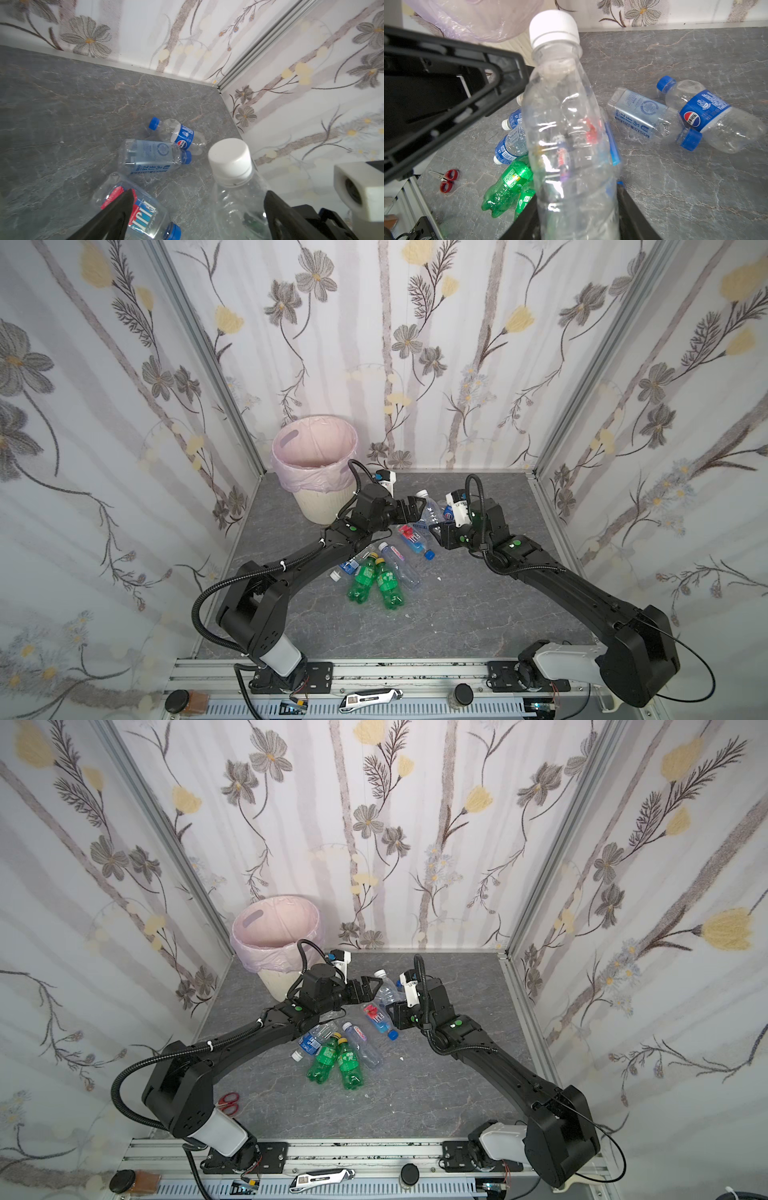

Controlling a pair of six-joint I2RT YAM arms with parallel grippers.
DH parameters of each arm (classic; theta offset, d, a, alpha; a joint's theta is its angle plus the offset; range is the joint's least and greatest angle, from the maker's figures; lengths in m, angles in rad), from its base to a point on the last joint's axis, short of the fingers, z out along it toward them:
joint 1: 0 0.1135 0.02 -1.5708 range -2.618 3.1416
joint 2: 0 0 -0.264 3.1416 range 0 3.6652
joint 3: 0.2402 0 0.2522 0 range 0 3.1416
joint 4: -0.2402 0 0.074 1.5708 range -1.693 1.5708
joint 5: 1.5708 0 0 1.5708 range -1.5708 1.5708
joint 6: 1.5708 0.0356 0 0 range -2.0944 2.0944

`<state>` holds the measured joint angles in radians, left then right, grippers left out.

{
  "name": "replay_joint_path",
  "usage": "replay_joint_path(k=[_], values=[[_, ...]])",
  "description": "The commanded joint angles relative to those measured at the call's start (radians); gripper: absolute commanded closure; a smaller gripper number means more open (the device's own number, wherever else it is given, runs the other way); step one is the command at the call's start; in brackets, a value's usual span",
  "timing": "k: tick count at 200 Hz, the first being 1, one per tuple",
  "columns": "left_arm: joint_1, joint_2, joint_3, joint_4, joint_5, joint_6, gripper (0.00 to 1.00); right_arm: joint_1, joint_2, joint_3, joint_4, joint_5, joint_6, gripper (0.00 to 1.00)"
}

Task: Throw the plastic bottles in the bin
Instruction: 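Lift the clear bottle with the right gripper toward the left gripper, then close the left gripper on the clear bottle's cap end while the right gripper holds it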

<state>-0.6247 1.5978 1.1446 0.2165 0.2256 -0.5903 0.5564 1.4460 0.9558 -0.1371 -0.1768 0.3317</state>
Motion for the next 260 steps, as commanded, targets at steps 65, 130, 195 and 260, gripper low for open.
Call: replay_joint_path(k=[65, 130, 195, 260], values=[[0.046, 0.031, -0.011, 0.154, 0.205, -0.151, 0.18, 0.039, 0.061, 0.045, 0.135, -0.031, 0.009, 0.51], [0.051, 0.037, -0.016, 0.162, 0.212, -0.159, 0.44, 0.051, 0.105, 0.077, 0.154, -0.045, 0.013, 0.51], [0.058, 0.036, -0.019, 0.164, 0.206, -0.157, 0.57, 0.059, 0.111, 0.075, 0.153, -0.045, 0.015, 0.44], [0.076, 0.017, -0.023, 0.164, 0.199, -0.151, 0.58, 0.064, 0.101, 0.071, 0.141, -0.038, 0.018, 0.27]])
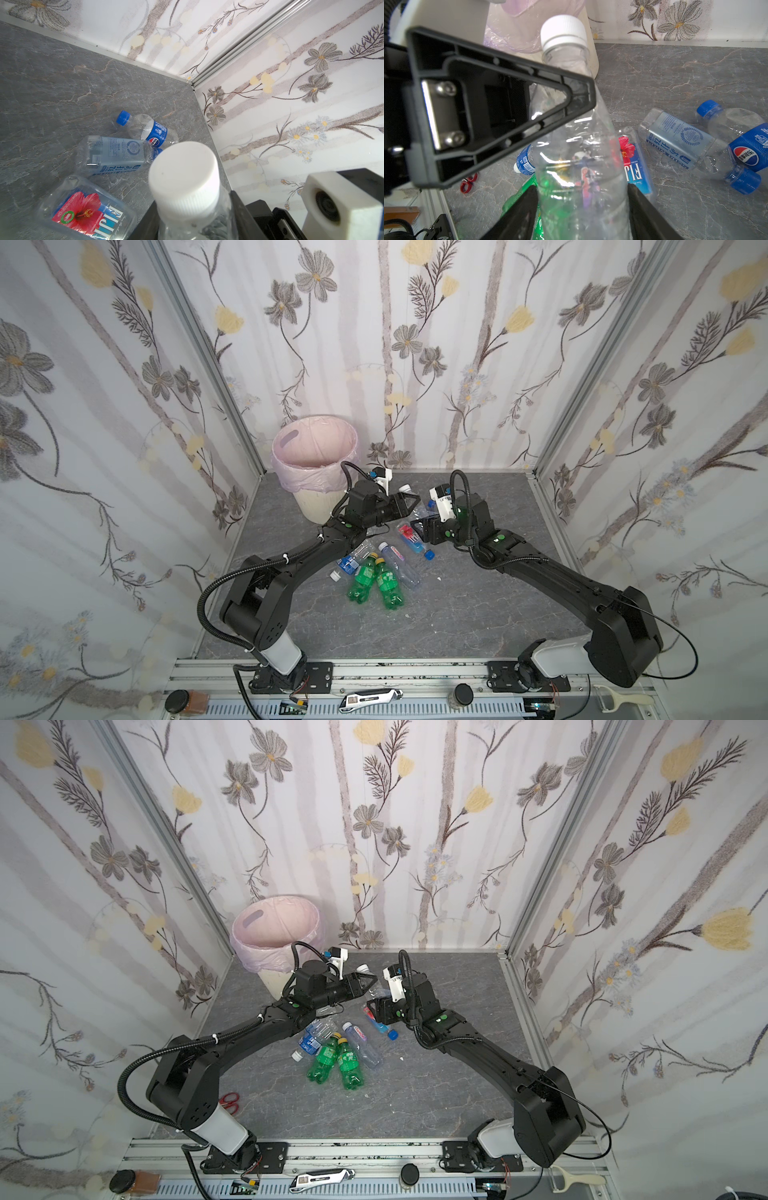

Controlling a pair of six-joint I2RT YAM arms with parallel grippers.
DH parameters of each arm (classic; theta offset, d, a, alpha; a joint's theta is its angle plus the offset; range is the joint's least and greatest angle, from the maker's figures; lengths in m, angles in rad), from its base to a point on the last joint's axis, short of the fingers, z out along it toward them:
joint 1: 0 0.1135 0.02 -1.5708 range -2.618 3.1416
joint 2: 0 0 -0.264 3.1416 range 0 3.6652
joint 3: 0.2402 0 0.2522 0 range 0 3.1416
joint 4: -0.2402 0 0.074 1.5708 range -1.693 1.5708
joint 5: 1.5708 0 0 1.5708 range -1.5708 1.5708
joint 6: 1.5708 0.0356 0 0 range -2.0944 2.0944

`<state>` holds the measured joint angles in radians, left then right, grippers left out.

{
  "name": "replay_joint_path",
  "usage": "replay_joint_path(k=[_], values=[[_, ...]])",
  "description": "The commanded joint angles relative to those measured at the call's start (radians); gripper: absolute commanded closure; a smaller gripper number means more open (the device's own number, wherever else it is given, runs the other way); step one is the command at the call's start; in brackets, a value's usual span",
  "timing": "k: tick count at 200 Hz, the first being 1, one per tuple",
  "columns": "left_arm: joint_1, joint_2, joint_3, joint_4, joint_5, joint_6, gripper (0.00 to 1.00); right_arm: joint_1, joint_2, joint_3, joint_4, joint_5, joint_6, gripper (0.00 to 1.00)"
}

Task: Throw the plastic bottles in the bin
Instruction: 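Close the left gripper on the clear bottle's cap end while the right gripper holds it, then carry the clear bottle over the bin with the left gripper while the right gripper withdraws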

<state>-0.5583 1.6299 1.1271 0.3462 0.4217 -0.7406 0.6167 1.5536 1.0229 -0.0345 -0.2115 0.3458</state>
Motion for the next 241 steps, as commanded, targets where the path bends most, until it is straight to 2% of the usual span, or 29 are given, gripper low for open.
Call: replay_joint_path(k=[1, 27, 71, 94, 131, 173, 198, 213, 241], values=[[0.01, -0.015, -0.005, 0.034, 0.002, 0.0, 0.58, 0.004, -0.006, 0.004, 0.038, -0.004, 0.004, 0.27], [0.023, -0.029, -0.01, 0.033, -0.015, 0.02, 0.58, 0.005, -0.02, 0.004, 0.021, 0.011, -0.003, 0.2], [0.065, -0.056, -0.006, 0.025, -0.039, 0.068, 0.58, 0.004, -0.033, -0.029, 0.055, 0.044, -0.05, 0.01], [0.078, -0.092, -0.011, 0.018, -0.077, 0.137, 0.58, 0.008, -0.028, -0.024, 0.104, 0.051, -0.102, 0.0], [0.079, -0.135, -0.015, 0.015, -0.125, 0.197, 0.58, 0.039, -0.077, -0.058, 0.261, 0.124, -0.216, 0.0], [0.08, -0.195, -0.018, 0.016, -0.16, 0.253, 0.58, 0.064, -0.143, -0.205, 0.518, 0.158, -0.256, 0.0], [0.08, -0.241, -0.024, 0.014, -0.199, 0.302, 0.58, 0.097, -0.147, -0.178, 0.465, 0.194, -0.277, 0.0], [0.08, -0.269, -0.03, 0.014, -0.221, 0.331, 0.58, 0.115, -0.16, -0.206, 0.505, 0.178, -0.278, 0.0], [0.084, -0.333, -0.031, 0.013, -0.298, 0.397, 0.58, 0.135, -0.142, -0.223, 0.527, 0.216, -0.298, 0.0]])
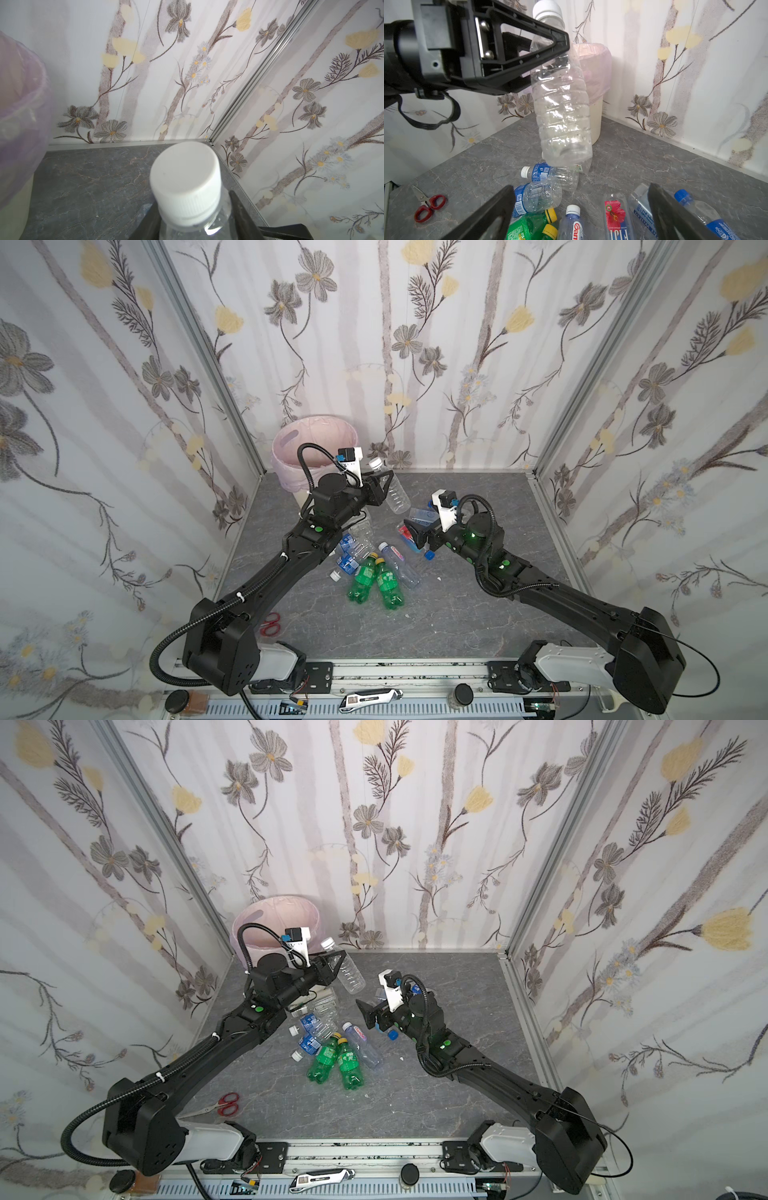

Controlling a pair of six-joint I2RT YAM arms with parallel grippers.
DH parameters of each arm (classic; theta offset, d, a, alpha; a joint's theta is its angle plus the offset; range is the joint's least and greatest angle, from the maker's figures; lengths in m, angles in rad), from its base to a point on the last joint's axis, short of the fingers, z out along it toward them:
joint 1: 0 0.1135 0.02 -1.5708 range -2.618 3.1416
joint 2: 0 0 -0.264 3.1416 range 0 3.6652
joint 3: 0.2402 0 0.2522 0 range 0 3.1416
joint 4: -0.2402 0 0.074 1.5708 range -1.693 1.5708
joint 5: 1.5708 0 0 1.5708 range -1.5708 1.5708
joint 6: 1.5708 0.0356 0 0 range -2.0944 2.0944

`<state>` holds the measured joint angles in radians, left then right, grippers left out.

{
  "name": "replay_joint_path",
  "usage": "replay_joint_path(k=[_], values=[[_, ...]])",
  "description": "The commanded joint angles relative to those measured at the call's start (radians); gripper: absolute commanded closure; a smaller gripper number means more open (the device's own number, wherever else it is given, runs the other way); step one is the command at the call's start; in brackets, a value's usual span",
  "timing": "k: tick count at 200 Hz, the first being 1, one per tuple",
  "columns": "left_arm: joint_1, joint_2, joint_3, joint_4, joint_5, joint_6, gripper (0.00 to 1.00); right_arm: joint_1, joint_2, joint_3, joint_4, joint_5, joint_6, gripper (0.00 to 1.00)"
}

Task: Throw the plastic bottles in the bin
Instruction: 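Carry the clear bottle over the bin with the left gripper while the right gripper withdraws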

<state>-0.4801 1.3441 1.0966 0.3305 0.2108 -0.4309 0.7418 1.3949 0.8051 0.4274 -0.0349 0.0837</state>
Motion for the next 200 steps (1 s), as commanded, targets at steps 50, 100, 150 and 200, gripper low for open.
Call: replay_joint_path(k=[50, 100, 150, 200], values=[[0.091, -0.146, 0.1, 0.013, -0.301, 0.192, 0.57, 0.034, 0.023, 0.005, 0.055, 0.054, -0.062, 0.0], [0.092, -0.171, 0.289, 0.024, -0.458, 0.388, 0.55, 0.035, 0.029, 0.007, 0.052, 0.055, -0.063, 0.0], [0.093, -0.135, 0.396, 0.041, -0.494, 0.473, 0.54, 0.035, 0.009, -0.01, 0.075, 0.056, -0.064, 0.0], [0.192, 0.073, 0.404, 0.033, -0.523, 0.458, 0.51, 0.035, 0.012, -0.009, 0.073, 0.053, -0.062, 0.0]])
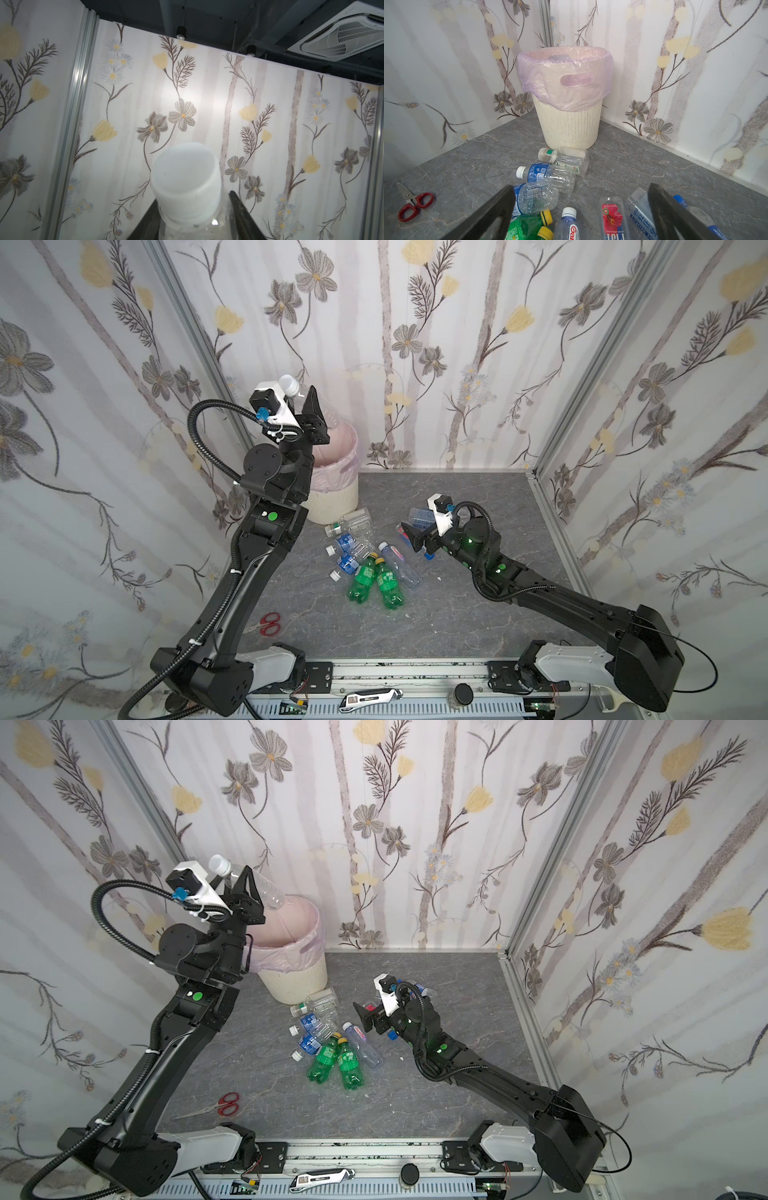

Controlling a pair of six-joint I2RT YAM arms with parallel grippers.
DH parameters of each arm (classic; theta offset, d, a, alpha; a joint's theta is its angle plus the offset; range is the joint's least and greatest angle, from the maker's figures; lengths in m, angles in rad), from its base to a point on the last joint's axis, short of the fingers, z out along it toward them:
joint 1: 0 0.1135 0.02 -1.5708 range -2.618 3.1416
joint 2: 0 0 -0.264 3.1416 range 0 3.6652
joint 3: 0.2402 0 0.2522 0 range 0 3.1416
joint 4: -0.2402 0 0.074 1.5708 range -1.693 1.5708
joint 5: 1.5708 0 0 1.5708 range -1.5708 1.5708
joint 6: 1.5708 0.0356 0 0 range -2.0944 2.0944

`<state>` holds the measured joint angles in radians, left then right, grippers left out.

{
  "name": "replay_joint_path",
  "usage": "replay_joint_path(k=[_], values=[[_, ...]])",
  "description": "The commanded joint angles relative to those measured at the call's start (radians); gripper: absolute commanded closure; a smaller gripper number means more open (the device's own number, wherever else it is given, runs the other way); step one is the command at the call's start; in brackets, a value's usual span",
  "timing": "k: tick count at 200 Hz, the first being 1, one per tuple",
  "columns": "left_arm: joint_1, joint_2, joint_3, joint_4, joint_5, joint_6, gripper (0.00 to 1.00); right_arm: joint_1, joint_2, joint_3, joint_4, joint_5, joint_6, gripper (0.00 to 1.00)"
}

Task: Throw the plastic bottles in the bin
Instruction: 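Carry the clear bottle over the bin with the left gripper while the right gripper withdraws, then open the left gripper to drop the clear ribbed bottle into the bin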

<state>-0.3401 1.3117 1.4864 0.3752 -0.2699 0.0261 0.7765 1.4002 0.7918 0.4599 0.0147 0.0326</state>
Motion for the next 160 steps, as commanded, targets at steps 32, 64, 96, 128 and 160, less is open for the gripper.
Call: replay_joint_path(k=[32, 64, 96, 128, 160], values=[[0.11, 0.274, 0.153, -0.198, -0.05, -0.125, 0.0, 0.001, 0.003, 0.003, 0.036, 0.006, -0.011, 0.0], [0.099, 0.235, 0.139, -0.198, -0.015, -0.146, 0.0, 0.001, -0.001, 0.0, 0.04, 0.016, -0.011, 0.0], [0.096, 0.191, 0.113, -0.197, 0.009, -0.155, 0.0, 0.0, 0.014, 0.003, 0.039, 0.022, -0.011, 0.0], [0.098, 0.166, 0.076, -0.191, 0.034, -0.178, 0.0, -0.001, 0.019, 0.004, 0.04, 0.038, -0.01, 0.0], [0.078, 0.119, -0.019, -0.178, 0.07, -0.235, 0.0, -0.003, 0.034, 0.014, 0.026, 0.14, 0.009, 0.0]])
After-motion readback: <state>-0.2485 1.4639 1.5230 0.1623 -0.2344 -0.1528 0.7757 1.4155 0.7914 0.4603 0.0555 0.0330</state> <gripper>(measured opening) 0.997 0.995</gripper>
